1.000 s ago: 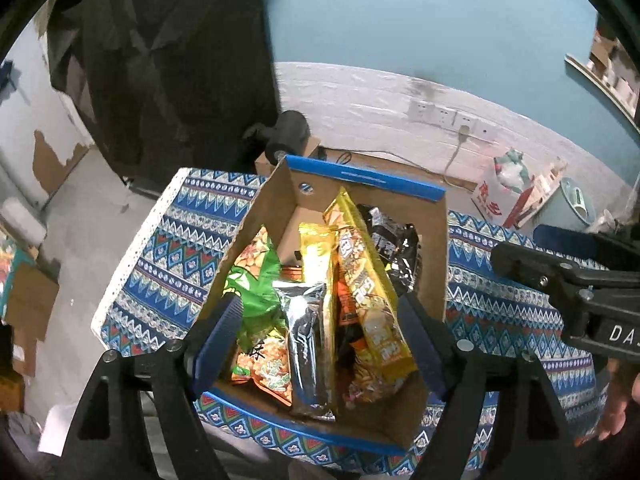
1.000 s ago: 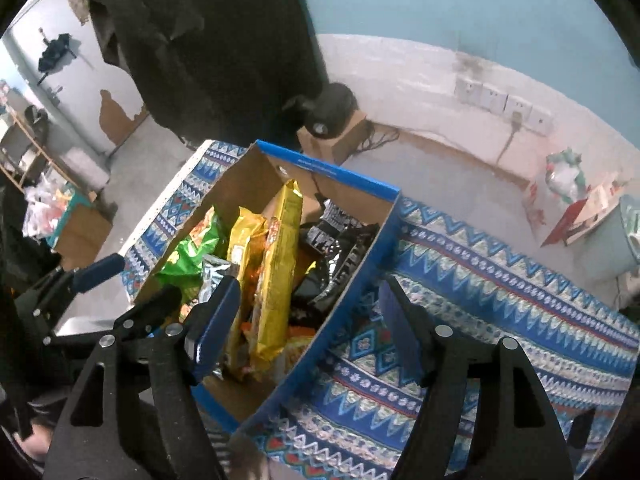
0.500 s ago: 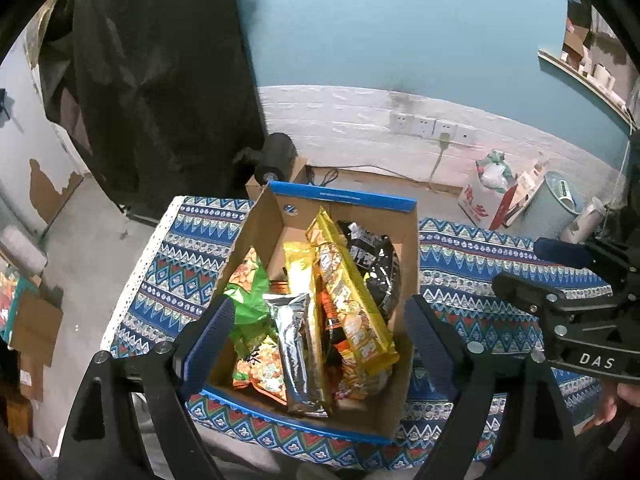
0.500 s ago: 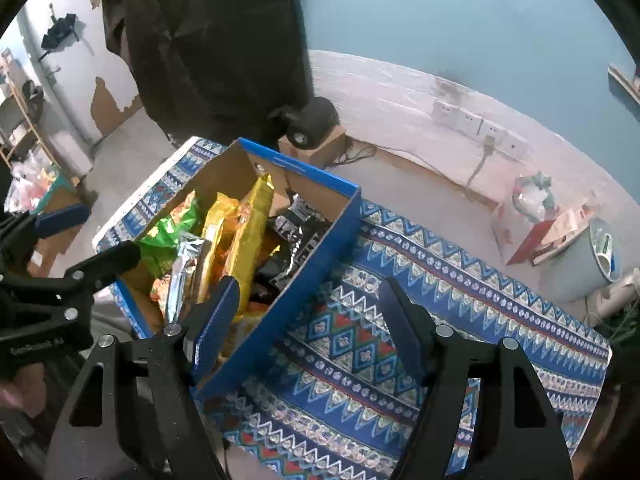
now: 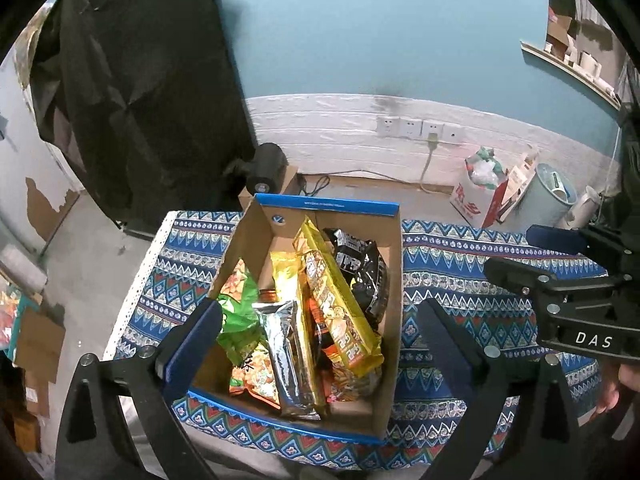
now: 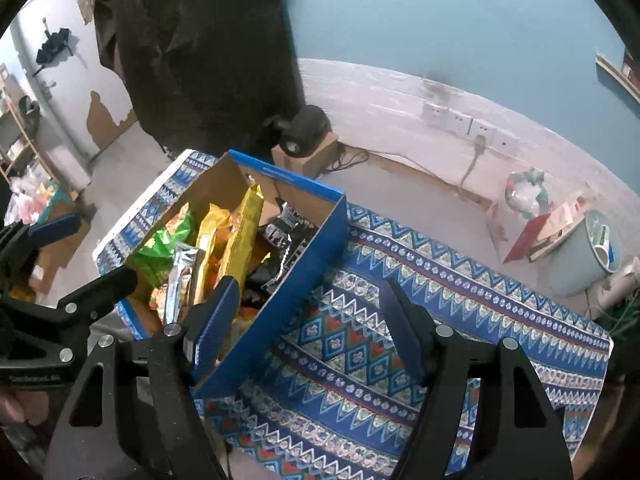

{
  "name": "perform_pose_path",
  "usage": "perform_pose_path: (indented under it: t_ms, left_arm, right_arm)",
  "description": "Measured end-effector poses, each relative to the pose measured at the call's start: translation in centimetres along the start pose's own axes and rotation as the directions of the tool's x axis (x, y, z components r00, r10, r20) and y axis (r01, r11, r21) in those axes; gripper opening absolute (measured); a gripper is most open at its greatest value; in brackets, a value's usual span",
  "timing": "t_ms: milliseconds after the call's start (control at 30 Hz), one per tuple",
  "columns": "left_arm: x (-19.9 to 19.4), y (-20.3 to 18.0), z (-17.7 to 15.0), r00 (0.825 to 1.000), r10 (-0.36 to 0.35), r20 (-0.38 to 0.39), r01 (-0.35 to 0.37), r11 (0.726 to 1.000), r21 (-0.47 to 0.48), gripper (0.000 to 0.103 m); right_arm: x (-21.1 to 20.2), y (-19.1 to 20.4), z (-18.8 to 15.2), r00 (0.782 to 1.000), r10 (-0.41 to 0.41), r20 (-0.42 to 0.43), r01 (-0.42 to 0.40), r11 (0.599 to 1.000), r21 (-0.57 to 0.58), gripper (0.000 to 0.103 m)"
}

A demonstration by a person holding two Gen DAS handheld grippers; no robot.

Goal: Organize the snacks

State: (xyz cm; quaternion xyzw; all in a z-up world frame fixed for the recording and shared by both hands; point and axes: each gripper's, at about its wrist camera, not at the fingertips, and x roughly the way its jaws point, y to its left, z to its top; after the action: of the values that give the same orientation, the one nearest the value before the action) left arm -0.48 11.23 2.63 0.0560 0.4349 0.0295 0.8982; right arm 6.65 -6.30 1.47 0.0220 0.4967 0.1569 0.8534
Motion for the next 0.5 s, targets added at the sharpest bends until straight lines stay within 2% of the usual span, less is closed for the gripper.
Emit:
perform_pose_path:
  t_ms: [500]
  left_arm:
    - [-0.44, -0.25, -0.05, 1.000, -0.006, 0.002, 0.006, 1.000, 0.011, 0.099]
  right_arm:
    - [-0.12, -0.35, 0.10, 1.000, -0.015, 0.007, 0.015, 1.000, 0.002, 0.072]
